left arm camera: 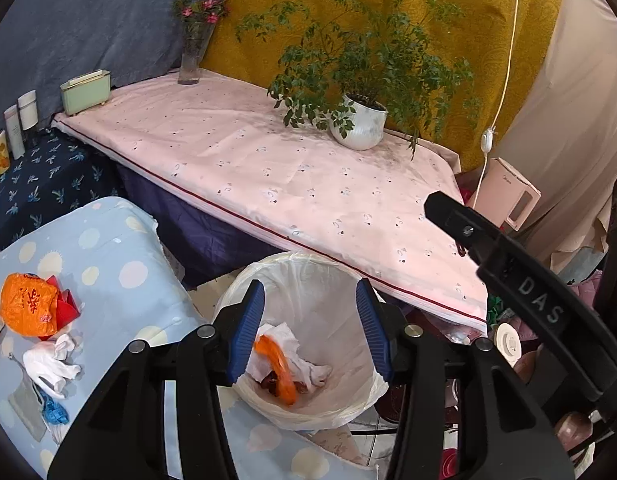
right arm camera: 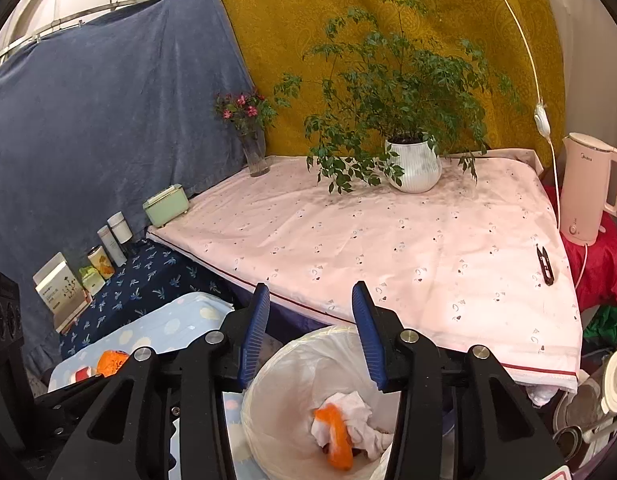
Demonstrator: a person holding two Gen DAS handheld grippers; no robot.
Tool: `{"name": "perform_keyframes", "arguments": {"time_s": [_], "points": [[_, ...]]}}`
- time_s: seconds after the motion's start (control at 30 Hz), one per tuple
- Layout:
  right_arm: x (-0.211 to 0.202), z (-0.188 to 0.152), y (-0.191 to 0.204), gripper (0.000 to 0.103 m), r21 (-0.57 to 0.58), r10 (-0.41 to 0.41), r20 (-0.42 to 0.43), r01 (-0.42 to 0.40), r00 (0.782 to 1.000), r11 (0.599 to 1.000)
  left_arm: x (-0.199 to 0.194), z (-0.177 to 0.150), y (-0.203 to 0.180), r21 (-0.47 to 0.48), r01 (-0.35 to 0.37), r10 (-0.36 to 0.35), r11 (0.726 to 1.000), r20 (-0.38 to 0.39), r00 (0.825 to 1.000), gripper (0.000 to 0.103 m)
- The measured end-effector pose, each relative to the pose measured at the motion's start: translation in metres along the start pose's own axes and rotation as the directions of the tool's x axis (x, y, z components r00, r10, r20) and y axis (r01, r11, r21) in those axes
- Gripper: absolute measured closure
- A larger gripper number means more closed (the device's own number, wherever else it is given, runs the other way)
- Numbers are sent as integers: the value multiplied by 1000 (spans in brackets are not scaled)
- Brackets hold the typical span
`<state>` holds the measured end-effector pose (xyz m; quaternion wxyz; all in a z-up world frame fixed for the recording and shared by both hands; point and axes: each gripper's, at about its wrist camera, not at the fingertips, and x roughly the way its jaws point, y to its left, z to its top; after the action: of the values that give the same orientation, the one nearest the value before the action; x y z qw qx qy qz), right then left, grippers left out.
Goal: Collect trash
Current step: 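Carry the orange bag and white glove over the bin and open both grippers, then move both grippers back over the grey pouch and remaining white glove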
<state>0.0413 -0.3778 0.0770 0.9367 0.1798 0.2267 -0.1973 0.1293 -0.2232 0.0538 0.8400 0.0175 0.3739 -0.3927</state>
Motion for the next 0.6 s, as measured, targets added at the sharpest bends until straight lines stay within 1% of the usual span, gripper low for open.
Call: {"name": "perform_keyframes", "arguments": {"time_s": [0.1,0.27,0.43,0.6], "points": [[-3,0,8,60,-14,8,3,-8,1000,1000,-4,-1,5,-8,-6,6,1000,7,1000,57],[-9,-2,23,53,-42,15,10,-15,1000,999,-15,-4,17,-33,-27,28,999,23,999,56],[-14,-4,41,52,-66,33,13,-32,999,997,-25,-6,31,-61,-49,51,997,30,998,56],[-21,-7,57,48,-85,49,15,-48,999,995,-38,-10,47,-93,-63,67,994,41,997,56]]}}
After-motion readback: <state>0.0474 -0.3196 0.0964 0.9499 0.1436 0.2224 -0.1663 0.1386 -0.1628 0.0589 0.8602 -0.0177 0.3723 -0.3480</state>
